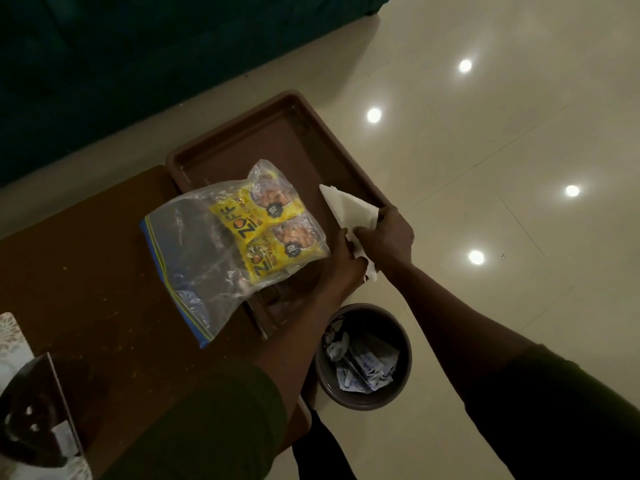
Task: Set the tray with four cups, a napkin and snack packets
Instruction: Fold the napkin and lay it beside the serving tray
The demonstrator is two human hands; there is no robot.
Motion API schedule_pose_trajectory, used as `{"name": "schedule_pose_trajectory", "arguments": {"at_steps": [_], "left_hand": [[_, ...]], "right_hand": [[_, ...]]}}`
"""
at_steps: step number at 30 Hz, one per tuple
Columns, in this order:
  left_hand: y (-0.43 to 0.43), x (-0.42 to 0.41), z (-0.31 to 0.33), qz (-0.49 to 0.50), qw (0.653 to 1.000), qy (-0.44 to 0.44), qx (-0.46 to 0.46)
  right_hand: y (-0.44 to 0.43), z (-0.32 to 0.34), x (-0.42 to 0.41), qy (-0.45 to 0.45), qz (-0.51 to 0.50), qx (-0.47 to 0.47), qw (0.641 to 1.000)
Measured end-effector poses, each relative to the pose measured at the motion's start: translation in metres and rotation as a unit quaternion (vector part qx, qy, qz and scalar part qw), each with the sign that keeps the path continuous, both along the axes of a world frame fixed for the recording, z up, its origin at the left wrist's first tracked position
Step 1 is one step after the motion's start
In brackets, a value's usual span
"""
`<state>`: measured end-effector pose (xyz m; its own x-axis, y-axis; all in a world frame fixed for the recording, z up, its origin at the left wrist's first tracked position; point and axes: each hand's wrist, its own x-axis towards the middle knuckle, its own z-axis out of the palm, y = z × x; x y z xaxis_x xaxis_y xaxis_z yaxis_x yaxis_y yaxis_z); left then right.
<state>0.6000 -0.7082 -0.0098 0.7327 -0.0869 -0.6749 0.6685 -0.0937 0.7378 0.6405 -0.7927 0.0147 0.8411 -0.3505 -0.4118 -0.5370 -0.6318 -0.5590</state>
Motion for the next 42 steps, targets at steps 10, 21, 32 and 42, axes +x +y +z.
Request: {"name": "schedule_pose_trajectory", "arguments": {"at_steps": [10, 21, 32, 42], "left_hand": [[0.043, 0.021, 0.046, 0.257, 0.961, -0.061, -0.085], [0.145, 0.015, 0.075, 0.310, 0.878, 0.020, -0.365], [0.252, -0.051, 0.077, 0.333, 0.855, -0.039, -0.396], [0.407, -0.130, 0.078, 0.381, 0.904, -0.036, -0.193]], "right_hand": [[0.003, 0.046, -0.014, -0.059, -0.186, 0.284, 0.939], [0.099, 0.051, -0.044, 0.033, -0.025, 0.435, 0.900], [0.199, 0.073, -0.091, 0.037, 0.108, 0.397, 0.911], [0.332, 0.061, -0.173, 0.010, 0.171, 0.318, 0.933]]}}
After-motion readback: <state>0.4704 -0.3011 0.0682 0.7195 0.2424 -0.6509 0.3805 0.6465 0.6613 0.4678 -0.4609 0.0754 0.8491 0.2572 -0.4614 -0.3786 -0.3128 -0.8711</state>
